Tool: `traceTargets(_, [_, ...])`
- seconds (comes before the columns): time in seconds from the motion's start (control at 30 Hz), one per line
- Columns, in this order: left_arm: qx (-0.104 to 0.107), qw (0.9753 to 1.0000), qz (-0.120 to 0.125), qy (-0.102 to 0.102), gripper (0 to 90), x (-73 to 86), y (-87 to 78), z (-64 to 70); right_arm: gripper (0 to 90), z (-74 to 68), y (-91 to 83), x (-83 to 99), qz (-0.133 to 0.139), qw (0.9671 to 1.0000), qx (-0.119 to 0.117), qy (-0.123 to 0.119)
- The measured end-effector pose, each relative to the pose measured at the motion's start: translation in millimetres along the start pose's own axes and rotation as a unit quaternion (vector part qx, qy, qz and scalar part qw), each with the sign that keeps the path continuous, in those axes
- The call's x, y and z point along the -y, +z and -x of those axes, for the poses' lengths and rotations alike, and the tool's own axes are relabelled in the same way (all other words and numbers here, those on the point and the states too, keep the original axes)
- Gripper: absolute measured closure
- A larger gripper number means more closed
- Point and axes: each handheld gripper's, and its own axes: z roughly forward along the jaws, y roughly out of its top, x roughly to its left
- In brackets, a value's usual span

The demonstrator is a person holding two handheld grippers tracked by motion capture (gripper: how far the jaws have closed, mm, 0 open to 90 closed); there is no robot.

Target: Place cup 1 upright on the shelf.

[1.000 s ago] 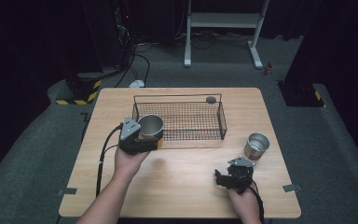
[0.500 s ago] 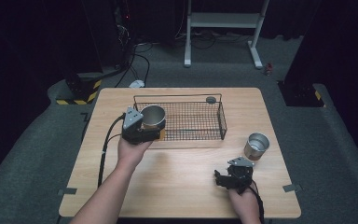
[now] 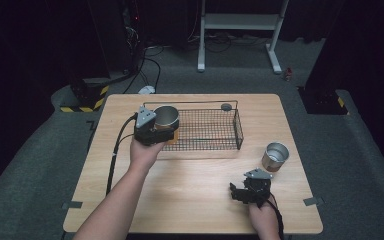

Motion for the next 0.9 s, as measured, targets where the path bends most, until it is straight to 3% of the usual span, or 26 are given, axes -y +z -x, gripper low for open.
traceTargets(0.17, [-0.004,0.9999,-0.003,0.015,13.3,-3.2,6.3,-1.0,9.2,0.0,-0.1,0.0,0.000,1.0000,0.000,0.000])
traceTargets(0.3, [-0.001,0.9999,-0.001,-0.010,13.4,-3.6,13.6,-7.0,9.1,0.4,0.5,-0.4,0.001,1.0000,-0.003,-0.005])
traceTargets(0.5, [-0.004,0.9999,-0.009,-0.014,13.4,-2.9,21.0,-11.9,9.2,0.3,0.4,-0.3,0.001,1.0000,-0.003,-0.005])
traceTargets(0.73, [-0.008,0.9998,-0.016,-0.002,13.4,-2.4,31.1,-14.5,9.2,-0.6,-0.7,0.8,0.000,1.0000,-0.004,-0.005])
traceTargets(0.9, [-0.008,0.9997,-0.014,-0.018,13.4,0.7,37.9,-19.2,9.2,-0.6,-0.7,0.8,0.000,1.0000,-0.004,-0.005])
